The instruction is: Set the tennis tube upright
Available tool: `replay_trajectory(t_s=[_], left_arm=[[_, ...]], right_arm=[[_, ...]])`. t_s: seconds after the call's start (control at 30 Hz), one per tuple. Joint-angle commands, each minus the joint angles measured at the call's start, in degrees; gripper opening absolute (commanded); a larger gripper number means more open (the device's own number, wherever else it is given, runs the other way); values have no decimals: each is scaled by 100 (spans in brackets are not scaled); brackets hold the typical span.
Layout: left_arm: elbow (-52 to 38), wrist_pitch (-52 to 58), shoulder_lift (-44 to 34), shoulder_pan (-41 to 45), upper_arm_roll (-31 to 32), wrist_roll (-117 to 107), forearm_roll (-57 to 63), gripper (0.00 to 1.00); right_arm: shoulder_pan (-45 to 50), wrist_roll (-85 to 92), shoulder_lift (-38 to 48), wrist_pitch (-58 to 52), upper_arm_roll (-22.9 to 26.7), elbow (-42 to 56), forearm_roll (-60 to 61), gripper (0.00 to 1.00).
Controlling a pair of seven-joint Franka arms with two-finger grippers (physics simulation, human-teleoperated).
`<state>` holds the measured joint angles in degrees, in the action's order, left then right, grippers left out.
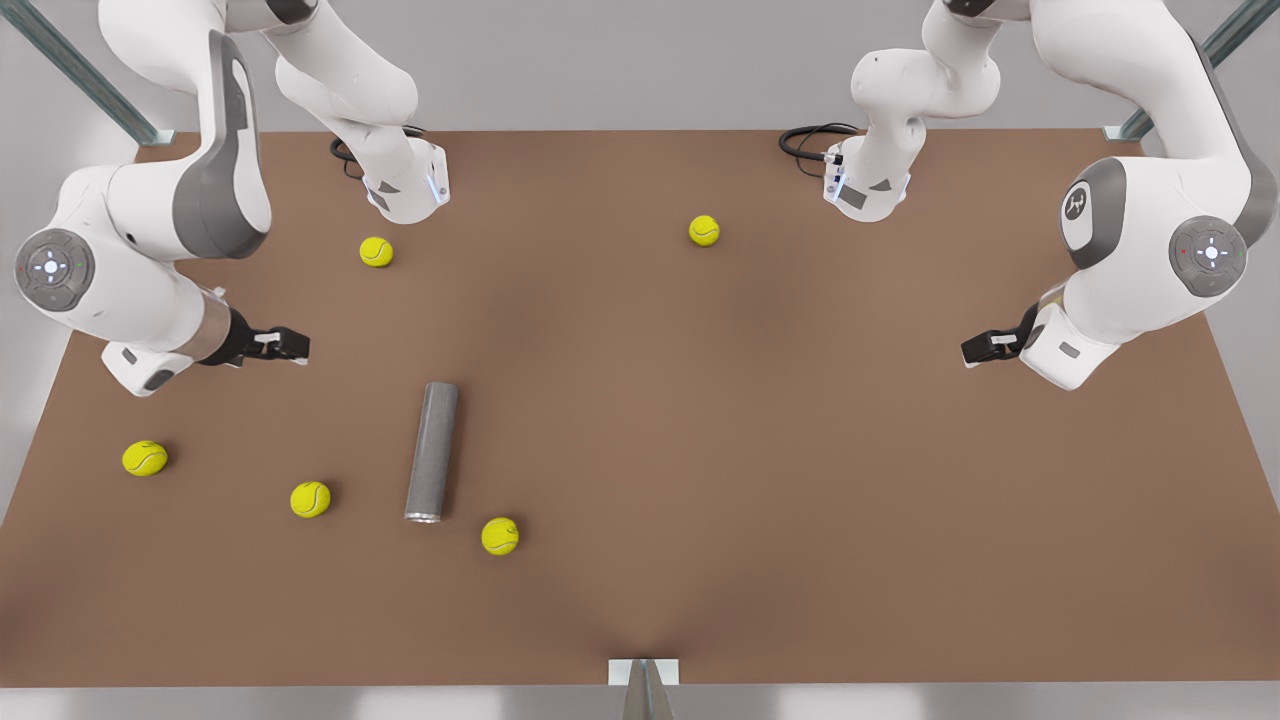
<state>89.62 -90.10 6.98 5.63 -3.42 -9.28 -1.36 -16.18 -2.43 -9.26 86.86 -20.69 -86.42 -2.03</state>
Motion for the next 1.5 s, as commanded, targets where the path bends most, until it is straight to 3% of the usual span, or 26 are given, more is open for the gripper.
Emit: replay_trajectory(t_s=[0.0, 0.07, 0.13, 0.2, 0.27, 0.6, 1.47], left_arm=[[-6, 1, 14, 0, -1, -127, 4, 100], [-6, 1, 23, 0, 8, -127, 4, 100], [3, -25, 23, -9, 8, -127, 4, 100], [-6, -25, 23, -9, 8, -127, 4, 100], [-6, -25, 23, -9, 8, -127, 4, 100], [-6, -43, 67, -9, 8, -127, 4, 100], [3, -113, 233, -9, 8, -127, -5, 100]], right_arm=[[-8, -3, 12, 41, -5, 3, 1, 100], [62, 111, 12, 585, -5, -76, -78, 100], [421, 877, -585, 1553, 3, -305, 80, 100], [1020, -1891, -1121, 1588, 12, -331, -439, 100], [1319, -3281, -1631, 1685, 21, -331, -404, 100], [1240, -4134, -2238, 3241, 205, -885, -430, 100], [1424, -3308, -2845, 3434, 443, -1166, -448, 100]])
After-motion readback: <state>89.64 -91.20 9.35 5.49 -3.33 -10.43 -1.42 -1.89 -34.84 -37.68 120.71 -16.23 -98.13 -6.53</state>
